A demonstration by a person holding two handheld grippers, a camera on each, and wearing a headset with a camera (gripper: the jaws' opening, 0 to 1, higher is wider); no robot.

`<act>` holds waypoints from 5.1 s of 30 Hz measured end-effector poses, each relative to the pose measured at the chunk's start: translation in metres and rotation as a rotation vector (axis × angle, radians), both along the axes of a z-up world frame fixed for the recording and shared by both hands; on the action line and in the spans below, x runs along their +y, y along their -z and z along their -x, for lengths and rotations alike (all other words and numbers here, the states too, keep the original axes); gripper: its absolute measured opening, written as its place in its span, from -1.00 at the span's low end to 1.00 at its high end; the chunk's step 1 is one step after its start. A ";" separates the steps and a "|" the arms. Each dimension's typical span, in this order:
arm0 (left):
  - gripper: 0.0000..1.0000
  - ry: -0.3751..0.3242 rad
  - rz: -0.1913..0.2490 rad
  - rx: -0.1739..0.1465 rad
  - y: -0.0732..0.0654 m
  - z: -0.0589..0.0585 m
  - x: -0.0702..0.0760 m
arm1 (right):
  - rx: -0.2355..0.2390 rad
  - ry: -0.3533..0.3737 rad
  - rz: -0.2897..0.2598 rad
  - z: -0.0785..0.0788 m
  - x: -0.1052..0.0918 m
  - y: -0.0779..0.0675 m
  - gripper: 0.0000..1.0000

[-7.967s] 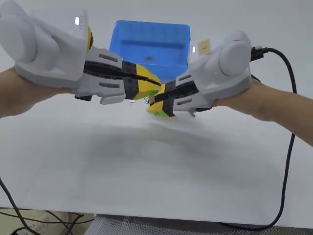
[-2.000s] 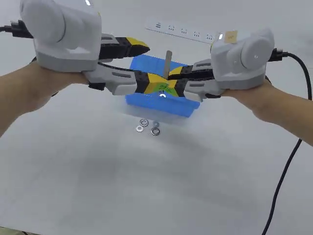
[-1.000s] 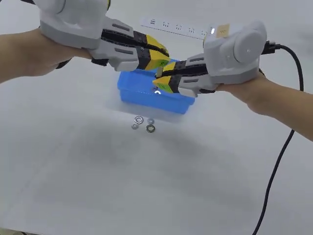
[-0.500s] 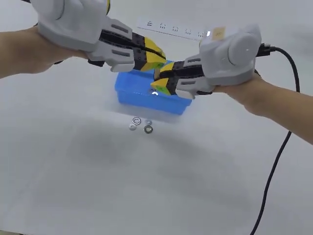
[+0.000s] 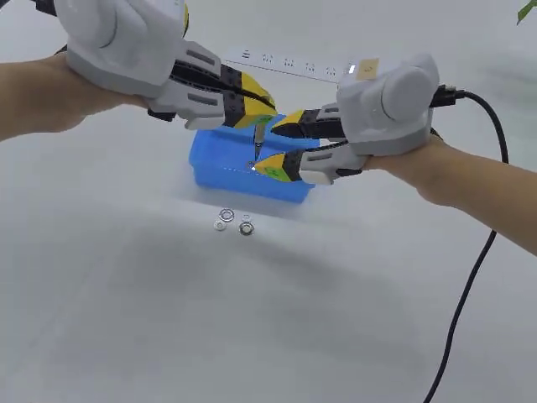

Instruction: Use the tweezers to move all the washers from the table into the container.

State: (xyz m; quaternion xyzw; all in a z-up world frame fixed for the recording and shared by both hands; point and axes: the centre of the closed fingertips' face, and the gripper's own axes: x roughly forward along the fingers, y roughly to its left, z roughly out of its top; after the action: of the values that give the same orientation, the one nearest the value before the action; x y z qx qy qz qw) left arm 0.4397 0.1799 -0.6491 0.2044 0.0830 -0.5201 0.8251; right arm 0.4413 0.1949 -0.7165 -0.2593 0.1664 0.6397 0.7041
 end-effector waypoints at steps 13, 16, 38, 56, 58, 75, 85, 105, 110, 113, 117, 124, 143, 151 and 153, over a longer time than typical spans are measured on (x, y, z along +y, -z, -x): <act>-0.91 -0.005 0.013 -0.054 -0.025 0.009 0.007 | 0.026 0.138 -0.095 0.006 -0.021 -0.017 0.35; -0.90 -0.004 0.029 -0.053 -0.028 0.015 0.007 | 0.025 0.133 -0.087 0.014 -0.027 -0.013 0.47; -0.90 -0.014 0.086 -0.016 -0.015 0.052 0.007 | 0.046 0.223 -0.072 0.054 -0.091 0.012 0.91; -0.91 -0.021 0.093 0.033 0.033 0.078 -0.010 | 0.126 0.205 -0.121 0.087 -0.071 0.030 1.00; -0.91 -0.031 0.111 0.047 0.035 0.077 -0.012 | 0.128 0.213 -0.120 0.088 -0.071 0.032 1.00; -0.91 -0.065 0.111 0.133 0.047 0.070 -0.017 | 0.193 0.255 -0.147 0.094 -0.074 0.037 0.99; -0.91 -0.064 0.031 0.147 0.051 0.066 -0.016 | 0.195 0.187 -0.149 0.091 -0.049 0.035 0.79; -0.91 -0.079 0.001 0.173 0.054 0.063 -0.014 | 0.263 0.000 -0.054 0.071 -0.010 0.053 -0.36; -0.91 -0.070 -0.006 0.168 0.054 0.066 -0.017 | 0.258 -0.063 -0.058 0.070 -0.006 0.052 -0.46; -0.91 -0.078 0.003 0.172 0.053 0.066 -0.019 | 0.251 -0.106 -0.067 0.071 -0.002 0.049 -0.51; -0.91 -0.080 0.003 0.175 0.052 0.066 -0.021 | 0.241 -0.161 -0.066 0.074 0.005 0.048 -0.63; -0.91 -0.082 0.007 0.182 0.051 0.065 -0.023 | 0.208 -0.229 -0.028 0.077 0.006 0.055 -0.76; -0.64 -0.099 0.060 0.238 0.045 0.068 -0.019 | 0.150 -0.242 -0.027 0.075 0.007 0.055 -0.80; -0.39 -0.115 0.124 0.235 0.035 0.084 -0.019 | 0.143 -0.236 -0.027 0.077 0.007 0.052 -0.80; -0.12 -0.147 0.182 0.224 0.029 0.085 -0.016 | 0.133 -0.234 -0.029 0.078 0.007 0.050 -0.80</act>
State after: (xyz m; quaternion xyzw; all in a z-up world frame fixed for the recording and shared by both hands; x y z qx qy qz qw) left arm 0.3547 0.1643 -0.6778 0.0627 0.1419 -0.4831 0.8617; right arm 0.3637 0.2017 -0.7664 -0.2238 0.1724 0.7355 0.6158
